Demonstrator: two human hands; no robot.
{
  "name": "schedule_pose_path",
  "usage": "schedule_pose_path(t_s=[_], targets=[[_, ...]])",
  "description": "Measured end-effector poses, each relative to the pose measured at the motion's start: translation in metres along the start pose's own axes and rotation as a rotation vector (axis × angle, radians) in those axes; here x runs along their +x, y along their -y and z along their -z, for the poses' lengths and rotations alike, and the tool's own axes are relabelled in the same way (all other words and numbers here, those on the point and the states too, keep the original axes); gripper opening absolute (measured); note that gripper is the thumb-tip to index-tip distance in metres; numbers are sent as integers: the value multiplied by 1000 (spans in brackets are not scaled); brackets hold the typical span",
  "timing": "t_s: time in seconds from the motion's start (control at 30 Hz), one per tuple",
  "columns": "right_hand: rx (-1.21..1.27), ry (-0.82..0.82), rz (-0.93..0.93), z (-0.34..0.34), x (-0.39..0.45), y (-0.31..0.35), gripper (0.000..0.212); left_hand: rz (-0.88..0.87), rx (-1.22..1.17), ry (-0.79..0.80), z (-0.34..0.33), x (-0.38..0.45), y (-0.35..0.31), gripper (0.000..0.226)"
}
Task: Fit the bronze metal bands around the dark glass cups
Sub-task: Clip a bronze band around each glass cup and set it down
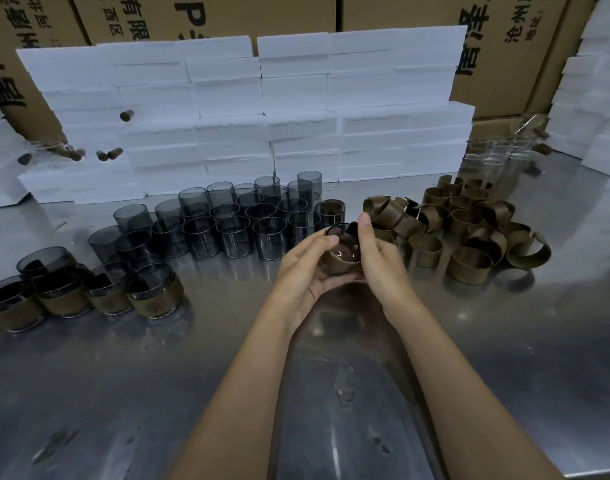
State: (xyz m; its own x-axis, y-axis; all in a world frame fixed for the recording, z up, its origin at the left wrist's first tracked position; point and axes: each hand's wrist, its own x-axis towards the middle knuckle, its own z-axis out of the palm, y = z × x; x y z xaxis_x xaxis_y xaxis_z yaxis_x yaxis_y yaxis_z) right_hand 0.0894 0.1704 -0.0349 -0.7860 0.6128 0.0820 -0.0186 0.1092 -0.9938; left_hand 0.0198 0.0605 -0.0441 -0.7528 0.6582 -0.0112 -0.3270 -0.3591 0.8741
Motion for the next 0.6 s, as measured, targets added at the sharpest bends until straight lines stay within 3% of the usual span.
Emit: schedule_pose_path(t_s=[0.13,0.27,0.4,0.5,0.6], targets=[[67,21,-8,-2,1,0,56,27,-20,-7,-5,0,-4,47],[87,16,7,-13,-1,-1,47,-23,15,-153,-10,0,-5,43],[84,80,8,-18,-2,-2,36,26,-69,-185,-5,-1,-7,49],[144,105,15,-21,-3,-4,24,55,-117,-334,-4,2,-8,37],[273,9,-21,-21,-3,1,30,69,-86,-337,-5,-1,-10,26]])
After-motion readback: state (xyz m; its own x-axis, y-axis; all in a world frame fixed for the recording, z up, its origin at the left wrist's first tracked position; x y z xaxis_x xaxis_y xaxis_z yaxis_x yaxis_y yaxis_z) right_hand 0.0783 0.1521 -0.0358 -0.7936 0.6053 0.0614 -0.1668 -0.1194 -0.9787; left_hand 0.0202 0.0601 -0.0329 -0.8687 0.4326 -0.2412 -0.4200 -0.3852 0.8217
